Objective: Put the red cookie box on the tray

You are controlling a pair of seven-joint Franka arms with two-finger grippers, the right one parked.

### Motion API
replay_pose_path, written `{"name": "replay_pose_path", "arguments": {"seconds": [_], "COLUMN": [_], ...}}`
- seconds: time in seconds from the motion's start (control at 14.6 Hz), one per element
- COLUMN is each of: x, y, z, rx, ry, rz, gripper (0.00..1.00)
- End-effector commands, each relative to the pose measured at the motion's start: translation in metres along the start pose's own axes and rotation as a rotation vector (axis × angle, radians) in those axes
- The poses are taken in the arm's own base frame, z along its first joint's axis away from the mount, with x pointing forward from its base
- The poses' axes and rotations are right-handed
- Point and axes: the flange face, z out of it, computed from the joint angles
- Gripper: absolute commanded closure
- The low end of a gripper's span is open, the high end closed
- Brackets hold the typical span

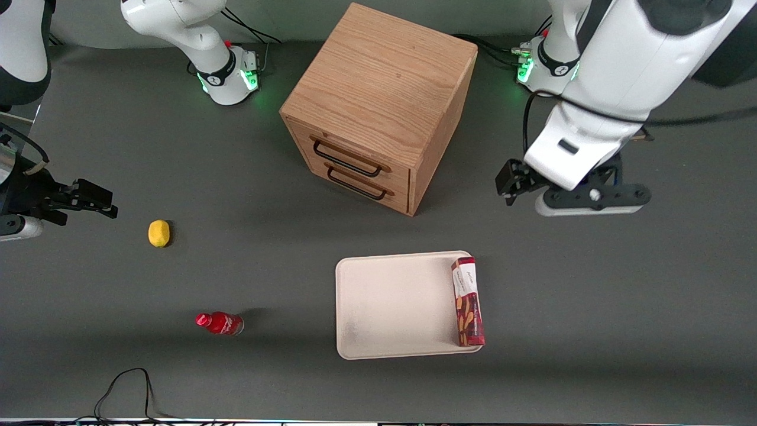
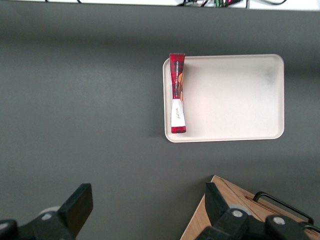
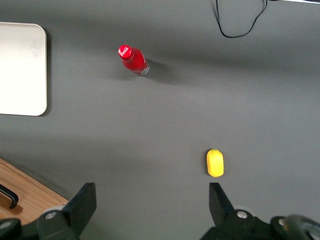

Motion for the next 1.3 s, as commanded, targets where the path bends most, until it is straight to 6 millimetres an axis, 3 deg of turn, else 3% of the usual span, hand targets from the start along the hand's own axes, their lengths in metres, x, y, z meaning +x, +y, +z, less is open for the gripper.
{"name": "replay_pose_path", "arguments": {"seconds": [0.0, 0.07, 0.21, 0.55, 0.69, 0.96, 1.23], "x": [-0.008, -0.005, 0.008, -0.004, -0.012, -0.013, -0.021], "y": [-0.013, -0.025, -0.081, -0.201, -0.237, -0.263, -0.249], "z": [-0.001, -0.003, -0.009, -0.014, -0.015, -0.018, -0.010], "rx": [0.030, 0.032, 0.035, 0.024, 0.025, 0.028, 0.032], "ry": [-0.039, -0.041, -0.041, -0.017, -0.004, -0.013, -0.082], "rz": [-0.037, -0.057, -0.129, -0.148, -0.127, -0.158, -0.039], "gripper": [0.00, 0.00, 0.00, 0.00, 0.00, 0.00, 0.00]}}
